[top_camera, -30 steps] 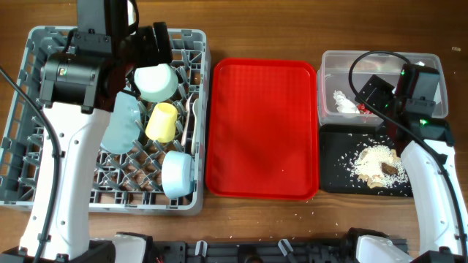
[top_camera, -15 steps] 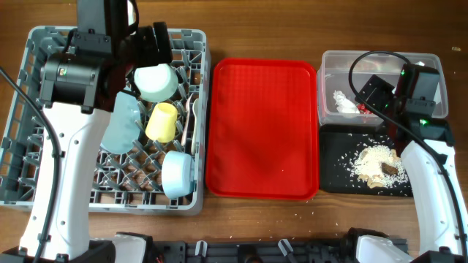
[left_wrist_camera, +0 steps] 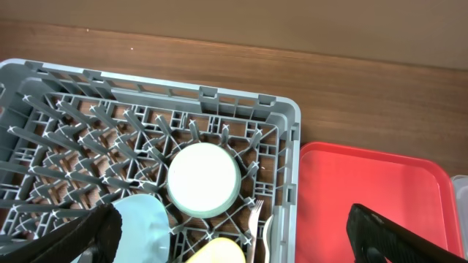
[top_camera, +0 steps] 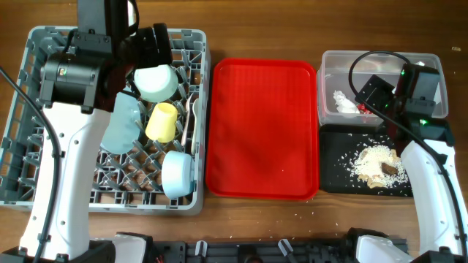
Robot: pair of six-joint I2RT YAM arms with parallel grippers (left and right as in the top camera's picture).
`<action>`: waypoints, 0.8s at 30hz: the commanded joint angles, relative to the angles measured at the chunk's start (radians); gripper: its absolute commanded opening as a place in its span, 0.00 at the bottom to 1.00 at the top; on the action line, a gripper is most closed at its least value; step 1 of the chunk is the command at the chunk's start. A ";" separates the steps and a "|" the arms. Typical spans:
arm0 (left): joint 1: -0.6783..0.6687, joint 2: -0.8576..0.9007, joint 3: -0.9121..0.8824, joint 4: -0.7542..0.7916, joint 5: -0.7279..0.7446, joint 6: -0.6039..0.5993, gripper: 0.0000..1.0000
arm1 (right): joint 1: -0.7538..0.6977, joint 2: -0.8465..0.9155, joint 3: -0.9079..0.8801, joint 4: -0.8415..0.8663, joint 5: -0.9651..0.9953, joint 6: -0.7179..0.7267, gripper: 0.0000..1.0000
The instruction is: Sort waste into correct bins and load items into the dishwasher rack
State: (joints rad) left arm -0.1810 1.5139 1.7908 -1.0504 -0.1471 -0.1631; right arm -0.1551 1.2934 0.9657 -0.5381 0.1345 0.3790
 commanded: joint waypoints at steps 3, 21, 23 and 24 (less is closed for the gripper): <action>0.003 0.005 0.002 -0.002 0.015 -0.010 1.00 | 0.005 -0.200 0.006 -0.001 -0.005 -0.010 1.00; 0.003 0.005 0.002 -0.002 0.015 -0.010 1.00 | 0.257 -1.229 -0.558 0.586 0.064 -0.011 1.00; 0.003 0.005 0.002 -0.002 0.015 -0.010 1.00 | 0.244 -1.263 -0.668 0.678 0.015 -0.013 1.00; 0.003 0.005 0.002 -0.002 0.015 -0.010 1.00 | 0.236 -1.279 -0.721 0.708 -0.008 -0.013 1.00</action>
State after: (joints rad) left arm -0.1810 1.5146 1.7908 -1.0534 -0.1398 -0.1635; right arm 0.0994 0.0620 0.3656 0.1158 0.1993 0.3717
